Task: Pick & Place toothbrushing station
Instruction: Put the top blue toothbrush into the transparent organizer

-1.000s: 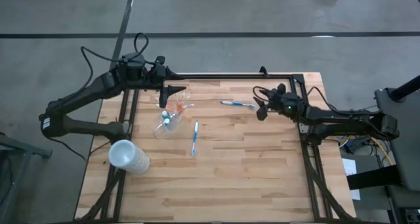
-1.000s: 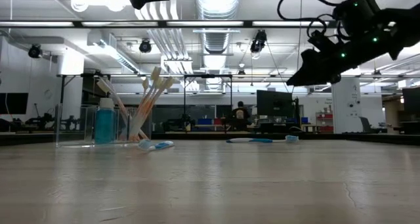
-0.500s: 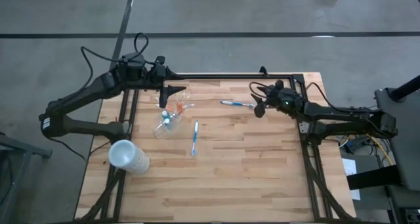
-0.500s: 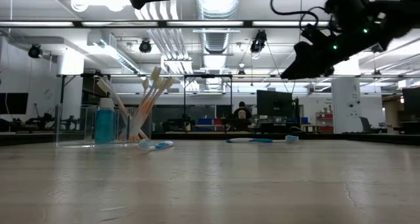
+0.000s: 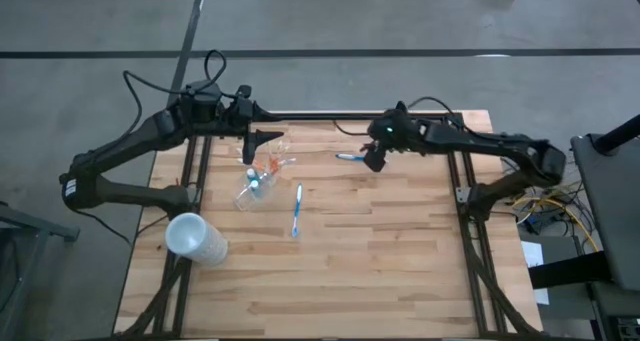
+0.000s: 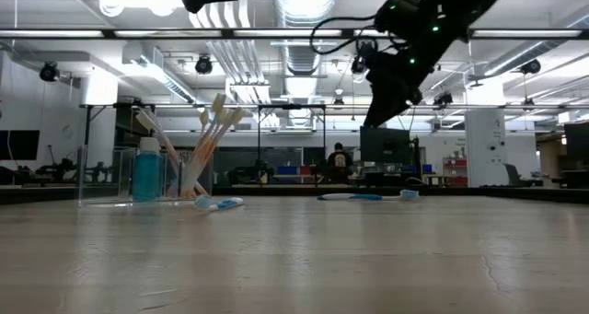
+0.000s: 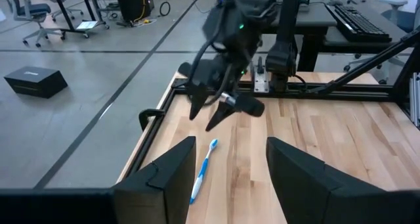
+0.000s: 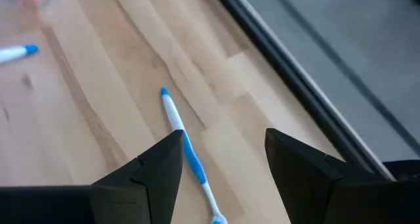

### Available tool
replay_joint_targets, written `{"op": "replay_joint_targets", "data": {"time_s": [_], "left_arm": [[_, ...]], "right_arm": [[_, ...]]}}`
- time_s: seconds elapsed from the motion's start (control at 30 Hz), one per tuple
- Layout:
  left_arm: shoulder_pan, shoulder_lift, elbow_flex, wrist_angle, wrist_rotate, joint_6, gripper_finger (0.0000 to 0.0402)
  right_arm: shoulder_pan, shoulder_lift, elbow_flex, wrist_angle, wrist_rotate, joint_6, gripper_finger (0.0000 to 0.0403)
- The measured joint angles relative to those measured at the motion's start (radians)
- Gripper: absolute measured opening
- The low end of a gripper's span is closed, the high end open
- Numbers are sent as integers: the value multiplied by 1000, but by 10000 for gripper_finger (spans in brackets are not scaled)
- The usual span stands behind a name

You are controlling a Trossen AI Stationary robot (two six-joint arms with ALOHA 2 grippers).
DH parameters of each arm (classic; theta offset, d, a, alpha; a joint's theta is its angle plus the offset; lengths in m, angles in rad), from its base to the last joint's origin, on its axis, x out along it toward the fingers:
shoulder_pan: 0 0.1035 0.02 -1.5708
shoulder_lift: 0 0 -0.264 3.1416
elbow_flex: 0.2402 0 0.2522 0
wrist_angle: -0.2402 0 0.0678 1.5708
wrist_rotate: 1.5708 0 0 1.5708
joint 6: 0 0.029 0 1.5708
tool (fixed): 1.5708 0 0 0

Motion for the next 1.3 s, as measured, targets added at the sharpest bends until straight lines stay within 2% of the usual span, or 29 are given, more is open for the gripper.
{"op": "replay_joint_targets", "data": {"time_s": [0.2,0.33,0.8,1.07,1.3], "left_arm": [[0,0,0,0,0,0,191],[0,0,0,0,0,0,191],[-1,0,0,0,0,0,191],[0,0,0,0,0,0,191],[0,0,0,0,0,0,191]], "right_arm": [[-30,143,130,-148,-78,-4,210],[-43,215,190,-148,-131,-9,210],[-47,463,387,-219,-211,-68,210],[-68,577,459,-273,-290,-90,210],[-76,639,481,-283,-312,-91,210]]}}
